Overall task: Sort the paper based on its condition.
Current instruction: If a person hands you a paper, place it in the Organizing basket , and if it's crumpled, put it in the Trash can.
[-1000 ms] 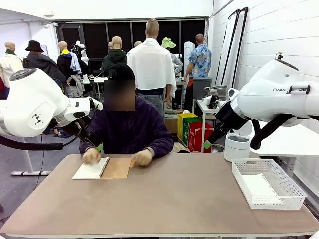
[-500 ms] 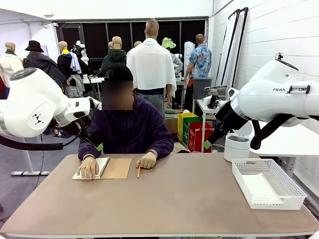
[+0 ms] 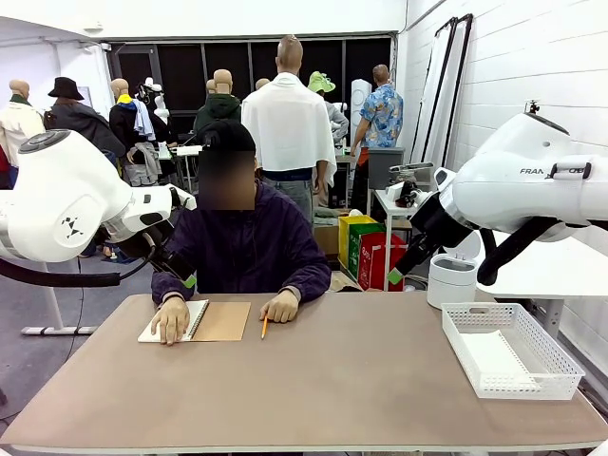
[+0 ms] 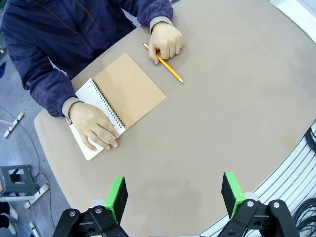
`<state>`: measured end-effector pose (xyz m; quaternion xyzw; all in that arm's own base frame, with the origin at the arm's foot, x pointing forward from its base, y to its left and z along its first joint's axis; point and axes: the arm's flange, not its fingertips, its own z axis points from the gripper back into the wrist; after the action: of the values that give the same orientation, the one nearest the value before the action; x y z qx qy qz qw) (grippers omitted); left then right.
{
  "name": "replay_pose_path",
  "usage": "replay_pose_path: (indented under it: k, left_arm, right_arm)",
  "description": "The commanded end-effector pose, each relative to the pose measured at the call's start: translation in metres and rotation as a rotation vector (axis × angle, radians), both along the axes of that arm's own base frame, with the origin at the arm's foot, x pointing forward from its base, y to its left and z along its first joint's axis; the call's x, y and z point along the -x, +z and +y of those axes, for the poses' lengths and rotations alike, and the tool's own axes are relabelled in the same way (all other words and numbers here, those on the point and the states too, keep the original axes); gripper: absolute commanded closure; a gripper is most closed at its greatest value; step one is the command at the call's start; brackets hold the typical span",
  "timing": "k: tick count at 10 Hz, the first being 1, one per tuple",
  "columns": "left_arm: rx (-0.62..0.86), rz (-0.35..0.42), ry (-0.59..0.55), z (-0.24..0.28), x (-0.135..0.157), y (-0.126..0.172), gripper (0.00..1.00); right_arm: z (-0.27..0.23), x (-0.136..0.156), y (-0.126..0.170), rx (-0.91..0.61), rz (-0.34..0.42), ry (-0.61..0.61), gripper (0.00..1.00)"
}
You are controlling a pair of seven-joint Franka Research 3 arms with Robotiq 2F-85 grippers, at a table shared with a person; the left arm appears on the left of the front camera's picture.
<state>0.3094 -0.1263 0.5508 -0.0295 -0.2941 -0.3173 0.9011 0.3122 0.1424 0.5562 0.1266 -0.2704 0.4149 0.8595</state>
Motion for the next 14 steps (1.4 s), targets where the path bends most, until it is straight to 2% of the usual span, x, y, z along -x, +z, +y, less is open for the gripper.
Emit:
replay_pose_path:
  k: [1, 14]
  left_arm:
    - [0.001, 0.004, 0.001, 0.0013, -0.0001, -0.0003, 0.00]
    - [0.001, 0.004, 0.001, 0.0013, -0.0001, -0.0003, 0.00]
  right_arm:
    - [0.0005, 0.0005, 0.0007, -0.001, -0.001, 0.004, 0.00]
    - [0.0005, 0.0005, 0.0007, -0.001, -0.001, 0.004, 0.00]
